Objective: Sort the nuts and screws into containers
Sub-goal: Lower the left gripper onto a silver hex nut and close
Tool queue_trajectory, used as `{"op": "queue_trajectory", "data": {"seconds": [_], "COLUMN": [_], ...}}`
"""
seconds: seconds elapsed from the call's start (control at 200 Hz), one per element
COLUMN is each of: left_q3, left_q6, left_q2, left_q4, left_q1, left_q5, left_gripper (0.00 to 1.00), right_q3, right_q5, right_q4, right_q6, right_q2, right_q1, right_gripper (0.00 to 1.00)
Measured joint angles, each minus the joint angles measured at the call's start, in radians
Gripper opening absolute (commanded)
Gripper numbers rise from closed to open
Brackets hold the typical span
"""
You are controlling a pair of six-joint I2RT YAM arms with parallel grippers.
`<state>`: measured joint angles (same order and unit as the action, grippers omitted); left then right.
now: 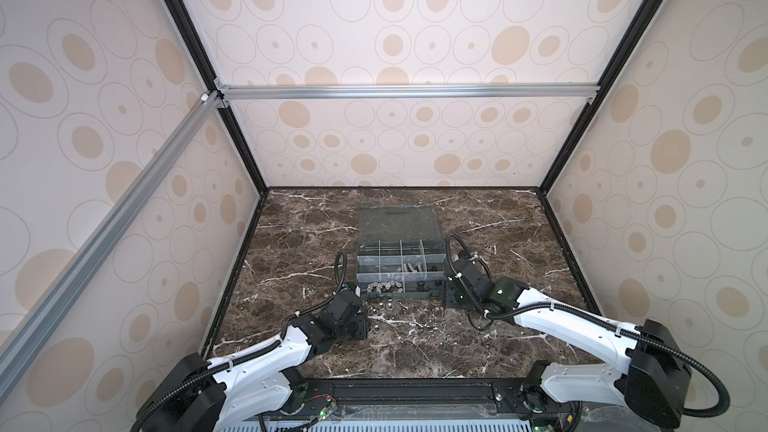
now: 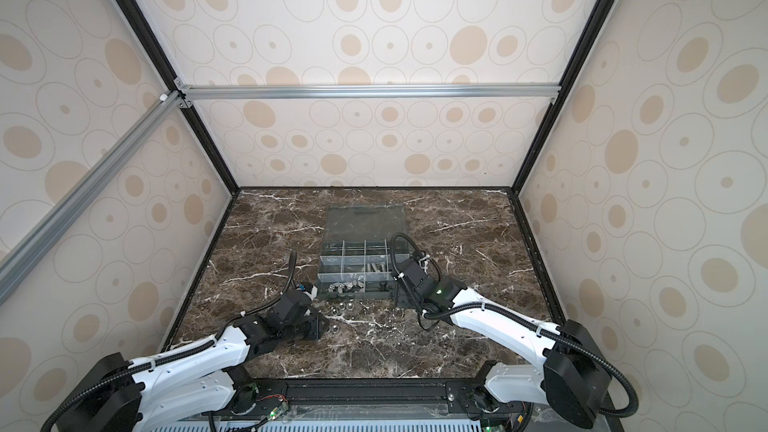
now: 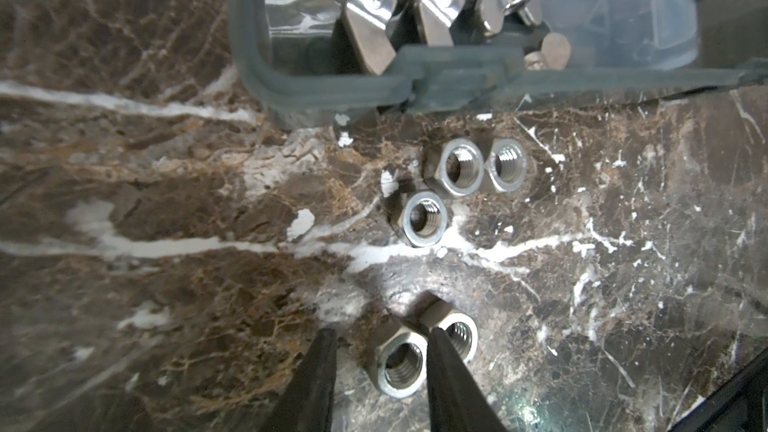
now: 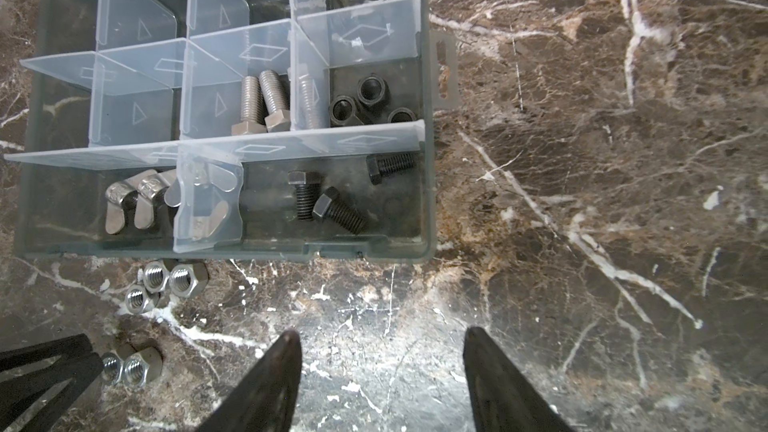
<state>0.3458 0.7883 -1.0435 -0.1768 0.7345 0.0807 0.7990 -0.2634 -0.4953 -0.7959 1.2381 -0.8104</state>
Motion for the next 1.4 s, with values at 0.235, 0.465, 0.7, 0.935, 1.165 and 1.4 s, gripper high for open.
{"op": "queue_trajectory", "data": {"seconds": [0.235,0.465,0.7,0.935,1.165,1.4], "left_q3": [0.0,0.0,0.012,0.039,0.039,0.04], "left_q6": [0.0,0.0,0.0,0.0,-0.002,-0.005], "left_q2": [-0.013,-0.003,-0.006,-0.032,-0.005,-0.025], "left_q4": [-0.021,-0.056,-0.087,-0.116,-0.109,-0.074], "left_q1": [0.002,0.008,0.011,0.02,0.043,0.058], "left_q5": [0.003,-0.014,-0.066,-0.105,-0.105,-0.099], "left_gripper": [0.35,0.32,0.3,0.31,0.33,0.35], "right_q3": [-0.011,-0.036,-0.091,-0.093,-0.109,-0.109], "right_q5": [-0.003,-0.01,-0.029,-0.048,-0.051,-0.05], "right_q4": [-0.014,-0.013,-0.013,-0.014,-0.013,-0.012], "right_q6": [-0.01,-0.023,-0.038,-0.05,-0.062,-0.071], "right_q2": [-0.018,-0.048,-0.081,-0.102,-0.107,-0.107], "right_q1": [0.0,0.0,0.0,0.0,0.0,-0.001], "right_gripper": [0.65,0.65,0.65,0.66,0.65,0.65]}}
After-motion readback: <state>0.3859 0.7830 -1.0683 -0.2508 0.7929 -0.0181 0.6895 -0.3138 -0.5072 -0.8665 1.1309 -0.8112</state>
